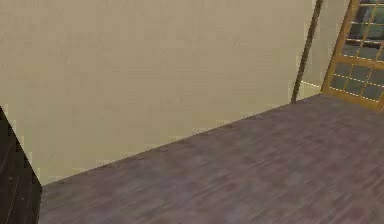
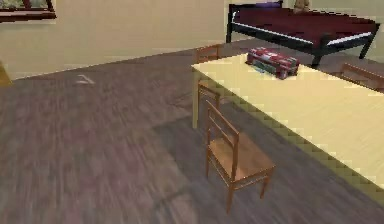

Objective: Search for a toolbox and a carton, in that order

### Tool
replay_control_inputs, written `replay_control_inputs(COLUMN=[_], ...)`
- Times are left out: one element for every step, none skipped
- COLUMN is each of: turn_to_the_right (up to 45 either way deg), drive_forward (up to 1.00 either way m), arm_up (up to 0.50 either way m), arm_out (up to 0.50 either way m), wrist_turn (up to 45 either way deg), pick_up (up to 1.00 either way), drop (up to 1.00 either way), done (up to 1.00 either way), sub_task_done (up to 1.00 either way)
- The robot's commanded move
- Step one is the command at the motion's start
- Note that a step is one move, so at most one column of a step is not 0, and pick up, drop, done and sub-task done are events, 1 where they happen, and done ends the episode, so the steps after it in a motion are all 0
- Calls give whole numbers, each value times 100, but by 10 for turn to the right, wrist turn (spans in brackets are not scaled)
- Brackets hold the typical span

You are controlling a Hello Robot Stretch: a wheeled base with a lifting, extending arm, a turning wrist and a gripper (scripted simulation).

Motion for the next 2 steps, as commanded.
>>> replay_control_inputs(turn_to_the_right=[450,150], drive_forward=[0,0], arm_up=[0,0], arm_out=[0,0], wrist_turn=[0,0], pick_up=[0,0], drop=[0,0], done=[0,0], sub_task_done=[0,0])
